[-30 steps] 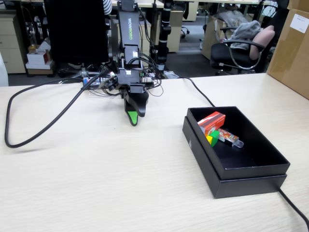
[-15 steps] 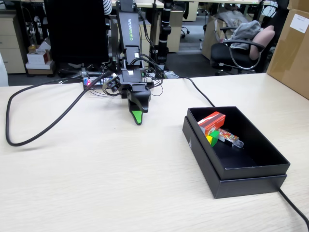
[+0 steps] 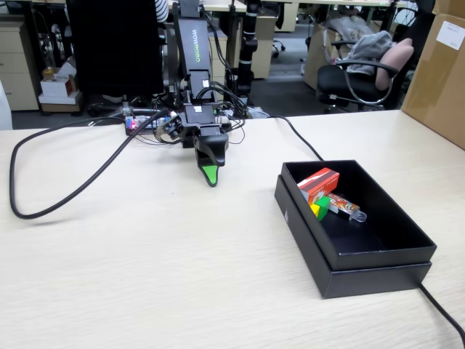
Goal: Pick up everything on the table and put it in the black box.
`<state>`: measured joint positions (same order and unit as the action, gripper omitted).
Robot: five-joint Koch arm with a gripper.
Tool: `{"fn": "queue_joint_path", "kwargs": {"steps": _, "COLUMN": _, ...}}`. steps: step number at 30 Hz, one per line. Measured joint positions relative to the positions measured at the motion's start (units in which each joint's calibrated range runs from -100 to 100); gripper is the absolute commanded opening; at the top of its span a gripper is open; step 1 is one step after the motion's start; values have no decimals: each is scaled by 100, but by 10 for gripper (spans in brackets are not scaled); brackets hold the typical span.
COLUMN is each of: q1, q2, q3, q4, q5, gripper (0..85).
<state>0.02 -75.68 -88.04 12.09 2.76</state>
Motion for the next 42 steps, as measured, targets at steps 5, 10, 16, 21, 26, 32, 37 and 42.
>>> {"fn": "queue_joint_path", "kwargs": {"steps": 5, "q1": -20, "q2": -13, "q3": -73, "q4": 90, "q5": 5, "gripper": 491}}
{"fn": "queue_joint_path", "kwargs": {"steps": 10, "q1": -20, "q2": -13, "q3": -73, "q4": 90, "q5": 0, "gripper": 491}}
{"fn": "queue_joint_path", "kwargs": {"steps": 16, "q1": -15, "q2": -13, "q3": -73, "q4": 90, "q5": 0, "gripper": 491}}
{"fn": "queue_joint_path", "kwargs": {"steps": 21, "q1": -15, "q2": -13, "q3": -73, "q4": 90, "q5": 5, "gripper": 491}}
{"fn": "queue_joint_path", "kwargs": {"steps": 26, "q1": -20, "q2": -13, "q3": -73, "q4": 90, "q5": 0, "gripper": 491}}
{"fn": "queue_joint_path", "kwargs": {"steps": 32, "q1": -15, "q2": -13, "q3": -73, "q4": 90, "q5": 0, "gripper": 491}}
{"fn": "queue_joint_path", "kwargs": {"steps": 37, "q1": -20, "q2": -13, "q3": -73, "q4": 90, "q5": 0, "gripper": 491}}
{"fn": "queue_joint_path", "kwargs": {"steps": 42, "q1": -20, "q2": -13, "q3": -73, "q4": 90, "q5": 5, "gripper": 491}}
